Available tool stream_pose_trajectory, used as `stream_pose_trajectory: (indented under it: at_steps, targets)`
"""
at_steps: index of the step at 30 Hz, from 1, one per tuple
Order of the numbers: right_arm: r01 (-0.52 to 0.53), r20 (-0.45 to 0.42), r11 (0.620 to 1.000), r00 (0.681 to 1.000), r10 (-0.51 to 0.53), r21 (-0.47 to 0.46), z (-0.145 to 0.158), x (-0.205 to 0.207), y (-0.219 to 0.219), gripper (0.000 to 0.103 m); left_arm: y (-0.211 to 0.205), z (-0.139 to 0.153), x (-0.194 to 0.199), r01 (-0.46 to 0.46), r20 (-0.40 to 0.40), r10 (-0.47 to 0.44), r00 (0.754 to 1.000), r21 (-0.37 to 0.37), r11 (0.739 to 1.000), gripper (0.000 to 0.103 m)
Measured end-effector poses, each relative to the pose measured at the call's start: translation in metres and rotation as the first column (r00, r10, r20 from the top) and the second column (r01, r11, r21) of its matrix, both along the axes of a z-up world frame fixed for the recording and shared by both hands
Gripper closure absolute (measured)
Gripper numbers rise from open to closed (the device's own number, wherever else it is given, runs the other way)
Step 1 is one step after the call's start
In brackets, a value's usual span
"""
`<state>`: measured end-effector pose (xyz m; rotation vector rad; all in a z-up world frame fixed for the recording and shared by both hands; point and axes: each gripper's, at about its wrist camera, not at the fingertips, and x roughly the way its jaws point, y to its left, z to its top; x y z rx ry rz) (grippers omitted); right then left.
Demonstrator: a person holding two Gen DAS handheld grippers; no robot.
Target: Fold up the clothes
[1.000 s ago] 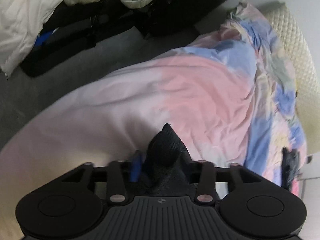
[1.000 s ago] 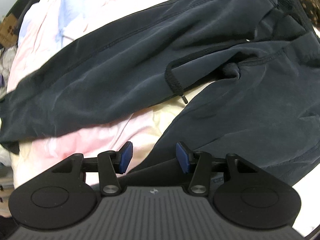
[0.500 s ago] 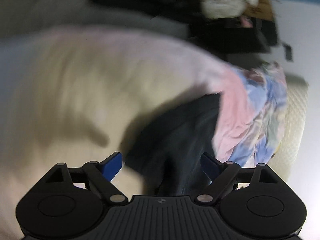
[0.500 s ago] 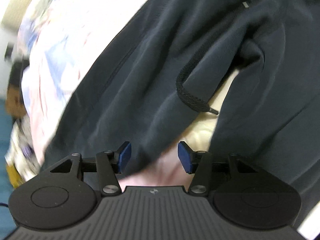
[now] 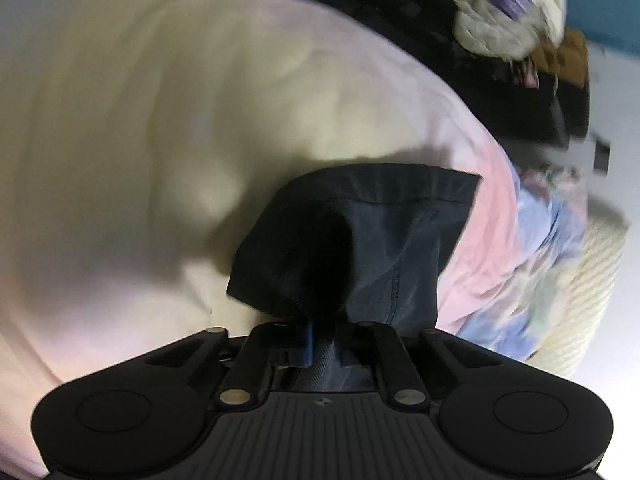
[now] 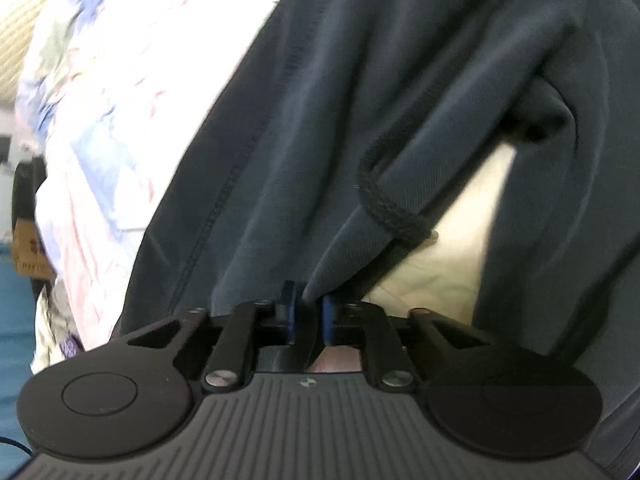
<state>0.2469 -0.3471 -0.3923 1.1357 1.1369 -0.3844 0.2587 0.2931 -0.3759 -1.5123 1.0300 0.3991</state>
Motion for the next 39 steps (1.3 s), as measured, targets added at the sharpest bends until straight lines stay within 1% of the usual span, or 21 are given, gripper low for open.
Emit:
stream_pose_trajectory:
  at_steps: [2,4,6,9,11,12,13,17,19,22,23,25,27,28,29,31,35,36,37,38,39]
  targets:
    - [-0.014,0.018,1.000,1.000,0.014,-0.017,0.009,-0.001,0.000,0.097,0.000,0.020,0.008,0.071,0.017,-0.072,0.997,0.047,0.996,0.096]
    - [-0.027,0.036,0.999,0.999,0.028,-0.034,0.019,-0.003,0.000,0.098,0.003,0.035,0.010,0.115,0.028,-0.118,0.993,0.070,0.991,0.096]
    - [-0.040,0.051,0.998,0.998,0.043,-0.050,0.028,-0.004,0.000,0.098,0.003,0.043,0.009,0.151,0.016,-0.153,0.988,0.096,0.984,0.096]
    - [-0.066,0.017,0.996,0.998,0.067,-0.055,0.024,-0.008,0.001,0.097,-0.001,0.028,0.000,0.189,-0.039,-0.186,0.982,0.124,0.974,0.095]
    - [-0.117,-0.023,0.992,0.993,0.116,-0.053,0.013,-0.006,0.005,0.092,-0.001,0.015,-0.007,0.183,-0.054,-0.178,0.983,0.117,0.976,0.094]
    - [-0.153,-0.037,0.987,0.988,0.151,-0.054,0.011,-0.005,0.009,0.090,0.000,0.009,-0.012,0.172,-0.047,-0.168,0.985,0.108,0.979,0.092]
    - [-0.190,-0.038,0.980,0.981,0.188,-0.065,0.012,-0.004,0.013,0.086,0.001,0.007,-0.015,0.168,-0.041,-0.165,0.986,0.103,0.980,0.087]
    - [-0.317,-0.031,0.943,0.948,0.315,-0.106,0.023,-0.004,0.028,0.079,-0.002,0.015,-0.023,0.224,-0.037,-0.221,0.975,0.122,0.967,0.077]
    - [-0.376,-0.034,0.918,0.926,0.375,-0.125,0.030,-0.006,0.035,0.078,-0.004,0.021,-0.029,0.256,-0.028,-0.255,0.967,0.130,0.958,0.063]
    - [-0.461,-0.037,0.877,0.887,0.460,-0.135,0.038,-0.010,0.048,0.075,-0.002,0.030,-0.048,0.293,-0.016,-0.294,0.956,0.151,0.944,0.047]
    - [-0.490,-0.036,0.860,0.871,0.491,-0.142,0.041,-0.011,0.055,0.075,-0.001,0.033,-0.056,0.304,-0.015,-0.305,0.952,0.162,0.939,0.044]
    - [-0.548,-0.034,0.822,0.835,0.550,-0.154,0.048,-0.013,0.069,0.075,0.004,0.037,-0.075,0.315,-0.021,-0.317,0.948,0.173,0.933,0.034]
    - [-0.610,-0.027,0.776,0.788,0.615,-0.159,0.052,-0.014,0.085,0.073,0.016,0.041,-0.103,0.293,-0.025,-0.294,0.955,0.184,0.938,0.030]
    - [-0.645,-0.021,0.747,0.759,0.651,-0.161,0.053,-0.014,0.089,0.068,0.022,0.043,-0.117,0.280,-0.027,-0.280,0.960,0.190,0.941,0.026]
    - [-0.678,-0.013,0.717,0.728,0.685,-0.165,0.049,-0.023,0.081,0.066,0.029,0.045,-0.131,0.266,-0.028,-0.265,0.964,0.196,0.944,0.024]
    - [-0.747,-0.001,0.642,0.652,0.758,-0.175,0.056,-0.032,0.109,0.060,0.044,0.047,-0.163,0.225,-0.033,-0.223,0.974,0.201,0.954,0.023]
    - [-0.854,-0.004,0.480,0.491,0.871,-0.202,0.074,-0.042,0.157,0.051,0.076,0.048,-0.236,0.099,-0.037,-0.094,0.995,0.186,0.978,0.021]
    - [-0.870,-0.005,0.448,0.459,0.889,-0.208,0.079,-0.046,0.161,0.049,0.082,0.047,-0.251,0.079,-0.043,-0.072,0.996,0.185,0.980,0.021]
    - [-0.880,-0.007,0.424,0.435,0.900,-0.213,0.085,-0.052,0.164,0.048,0.087,0.045,-0.266,0.063,-0.052,-0.055,0.997,0.183,0.981,0.021]
    - [-0.890,-0.010,0.401,0.413,0.911,-0.216,0.091,-0.057,0.167,0.048,0.091,0.043,-0.279,0.054,-0.060,-0.044,0.997,0.177,0.983,0.021]
    - [-0.896,-0.014,0.389,0.401,0.916,-0.216,0.089,-0.052,0.174,0.048,0.094,0.041,-0.290,0.047,-0.066,-0.036,0.997,0.172,0.984,0.021]
